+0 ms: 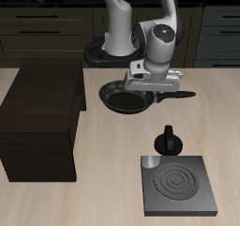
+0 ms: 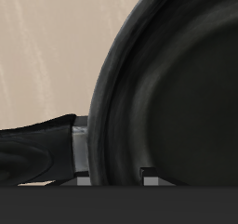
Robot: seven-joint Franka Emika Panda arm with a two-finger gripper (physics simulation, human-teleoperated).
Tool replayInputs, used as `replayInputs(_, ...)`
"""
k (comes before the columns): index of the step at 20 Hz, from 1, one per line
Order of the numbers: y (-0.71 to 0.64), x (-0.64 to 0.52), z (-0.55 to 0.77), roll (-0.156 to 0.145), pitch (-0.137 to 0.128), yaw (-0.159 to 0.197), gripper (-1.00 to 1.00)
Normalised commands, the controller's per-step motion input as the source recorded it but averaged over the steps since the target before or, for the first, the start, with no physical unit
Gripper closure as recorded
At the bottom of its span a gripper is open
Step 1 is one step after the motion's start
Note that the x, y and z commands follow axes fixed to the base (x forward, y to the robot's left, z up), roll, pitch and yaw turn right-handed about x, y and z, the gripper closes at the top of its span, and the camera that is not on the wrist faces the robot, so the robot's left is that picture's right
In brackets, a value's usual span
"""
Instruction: Place the frypan on the top layer of the shelf
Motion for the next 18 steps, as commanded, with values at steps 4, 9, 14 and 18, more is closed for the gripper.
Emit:
replayInputs(4, 0.03, 0.0, 0.08, 0.0, -0.008, 0.014, 1.0)
replayInputs(9, 0.04, -0.01, 0.23, 0.003, -0.036, 0.015, 1.0)
replayInputs(14, -0.01, -0.01, 0.26, 0.003, -0.031, -0.001, 1.0)
replayInputs(18, -0.04, -0.04, 0.35, 0.012, -0.062, -0.018, 1.0)
